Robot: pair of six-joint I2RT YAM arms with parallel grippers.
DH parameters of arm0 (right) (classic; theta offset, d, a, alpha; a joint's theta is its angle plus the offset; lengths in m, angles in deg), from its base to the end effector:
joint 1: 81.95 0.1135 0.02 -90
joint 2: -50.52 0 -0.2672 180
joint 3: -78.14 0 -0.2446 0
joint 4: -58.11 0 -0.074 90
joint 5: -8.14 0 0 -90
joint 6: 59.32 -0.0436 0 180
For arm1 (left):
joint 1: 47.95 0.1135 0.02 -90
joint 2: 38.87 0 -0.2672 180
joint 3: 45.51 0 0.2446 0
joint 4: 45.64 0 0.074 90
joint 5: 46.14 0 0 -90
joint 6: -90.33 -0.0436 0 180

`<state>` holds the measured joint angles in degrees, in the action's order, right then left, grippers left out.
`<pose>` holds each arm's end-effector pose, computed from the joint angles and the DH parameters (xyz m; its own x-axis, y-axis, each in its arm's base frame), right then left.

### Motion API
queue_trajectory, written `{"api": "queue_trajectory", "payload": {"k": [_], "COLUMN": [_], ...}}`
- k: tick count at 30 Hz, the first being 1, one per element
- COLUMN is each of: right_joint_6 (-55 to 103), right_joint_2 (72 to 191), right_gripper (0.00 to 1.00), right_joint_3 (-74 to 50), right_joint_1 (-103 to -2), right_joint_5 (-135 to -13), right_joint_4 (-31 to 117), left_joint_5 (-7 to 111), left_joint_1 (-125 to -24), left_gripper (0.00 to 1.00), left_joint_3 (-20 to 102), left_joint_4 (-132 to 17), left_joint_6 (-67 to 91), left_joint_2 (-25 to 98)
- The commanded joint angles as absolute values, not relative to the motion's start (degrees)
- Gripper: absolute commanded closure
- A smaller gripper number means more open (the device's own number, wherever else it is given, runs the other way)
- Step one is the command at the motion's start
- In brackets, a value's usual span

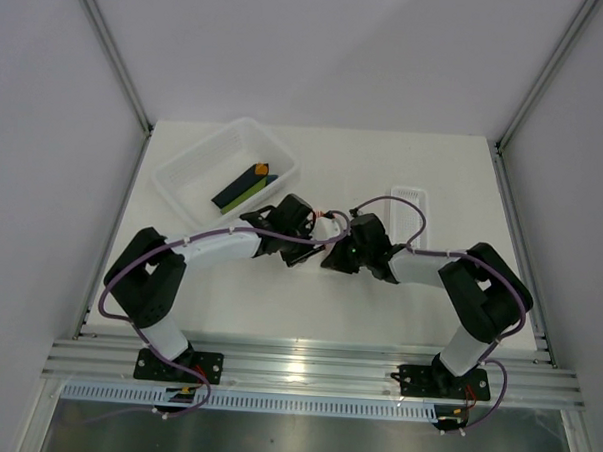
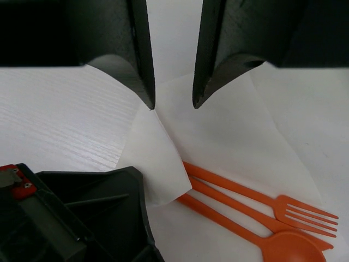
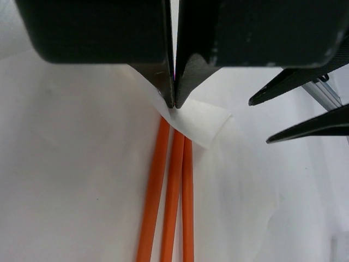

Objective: Place the utensils on the paper napkin and roll it up

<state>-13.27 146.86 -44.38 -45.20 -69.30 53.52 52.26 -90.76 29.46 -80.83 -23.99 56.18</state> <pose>0.2544 0.2018 0.1454 -0.8898 0.1810 -0.4189 -0.1291 0.7806 0.6115 0.2451 -0.2357 0.1994 -0.2474 0.7845 -0.5686 0.9166 0.3798 0.1252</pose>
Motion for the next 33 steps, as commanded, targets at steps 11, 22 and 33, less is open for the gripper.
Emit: {"api": "queue_trajectory", "payload": {"k": [11,22,33], "right_joint_6": [-15.4,-17.0,-18.0], "right_joint_2": [148.2,148.4,143.1], "right_gripper": [1.00,1.00,1.00], "right_joint_3": [-44.6,-44.9,-47.8], "right_joint_1": [-45.7,-46.9,-47.7], "right_joint_5": [-67.9,-67.4,-72.0], "right_joint_4": [57.1,57.0,53.6], "left_joint_5": [53.2,53.6,53.9], "left_joint_1": [-93.9,-92.7,-91.4], "left_gripper": [0.64,0.66,0.66], "left_joint_3": [35.0,38.7,39.7], "left_joint_4": [-85.1,-89.4,-90.5], "left_joint_6": [-28.7,-25.0,-23.3], "left_joint_2": [64.1,67.3,68.4]}}
